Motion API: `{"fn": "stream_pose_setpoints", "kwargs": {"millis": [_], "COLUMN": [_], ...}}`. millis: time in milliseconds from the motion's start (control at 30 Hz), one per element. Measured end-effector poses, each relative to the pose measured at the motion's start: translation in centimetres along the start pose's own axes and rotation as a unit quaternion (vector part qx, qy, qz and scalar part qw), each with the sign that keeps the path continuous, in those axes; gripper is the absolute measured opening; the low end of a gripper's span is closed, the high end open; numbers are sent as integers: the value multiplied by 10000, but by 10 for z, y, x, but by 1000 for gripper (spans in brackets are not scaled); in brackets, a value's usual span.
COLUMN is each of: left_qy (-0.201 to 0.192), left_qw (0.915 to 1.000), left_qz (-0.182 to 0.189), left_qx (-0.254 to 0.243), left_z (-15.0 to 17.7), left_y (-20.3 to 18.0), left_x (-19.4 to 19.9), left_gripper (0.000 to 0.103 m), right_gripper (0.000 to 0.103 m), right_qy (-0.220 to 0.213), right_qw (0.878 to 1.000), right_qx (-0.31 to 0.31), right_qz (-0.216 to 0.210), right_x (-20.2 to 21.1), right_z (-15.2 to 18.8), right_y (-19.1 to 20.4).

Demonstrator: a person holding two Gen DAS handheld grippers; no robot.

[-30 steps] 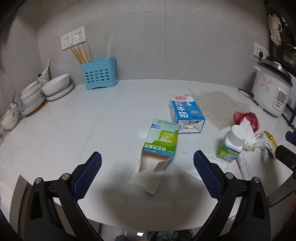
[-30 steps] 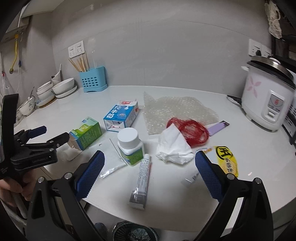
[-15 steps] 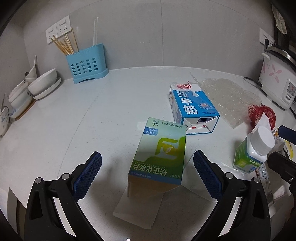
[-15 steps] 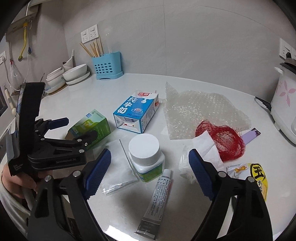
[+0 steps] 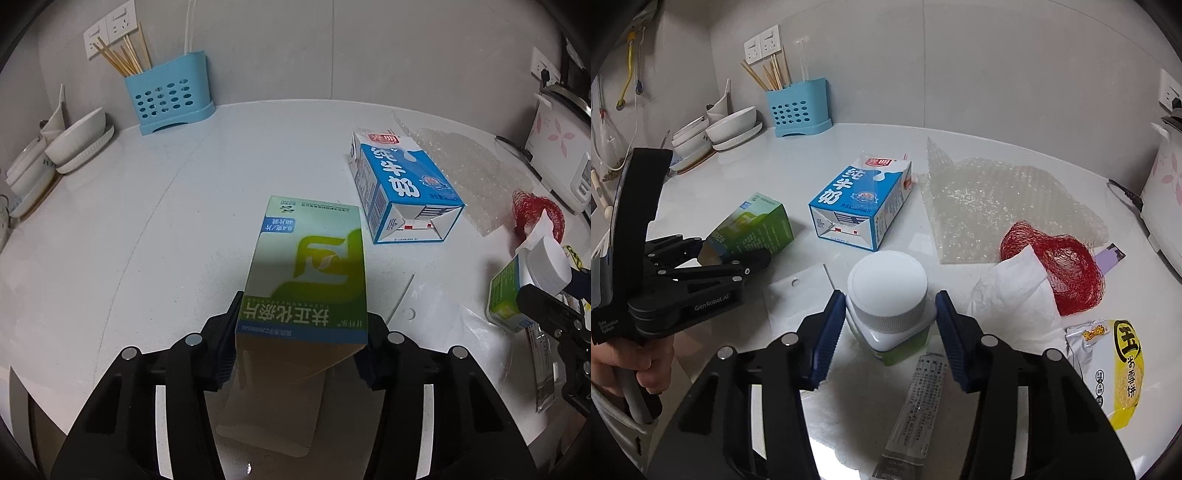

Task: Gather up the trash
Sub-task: 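Grasp the green medicine box with the left gripper while the right gripper grasps the white pill bottle, then carry the medicine box and pill bottle down over the black wastebasket with both grippers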

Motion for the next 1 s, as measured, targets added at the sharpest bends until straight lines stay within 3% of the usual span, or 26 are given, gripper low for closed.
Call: {"fn": "stream_pose_setpoints", "kwargs": {"millis": [267,567,1000], "left_qy": [-316,-838,-1077], "left_qw": [9995,9965,9940], "left_qz": [-37,51,179], "left_qx": [69,52,42], "left_z": [-6,1,66], "left_y": [2,-4,-16], "left_x": [32,106,181], "left_gripper": [48,48,48], "right_gripper": [48,48,48], "right_qy": [-317,-847,-1164], "right_qw": [9994,9963,9930], "right_qx": [26,57,-14], "right_qz": [105,157,211], "right_x": [21,80,156], "right_z": [-9,-13,51], "right_y": [4,16,36]}}
Point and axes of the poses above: each gripper's, at about its wrist camera, not at the fingertips, and x roughly against the way its jaws point, y to its left, z to its underside, the point moved 6 cm from there along -x, roughly the way its jaws point, and after that the axes turned 5 degrees about -y, right-handed, at the moved point
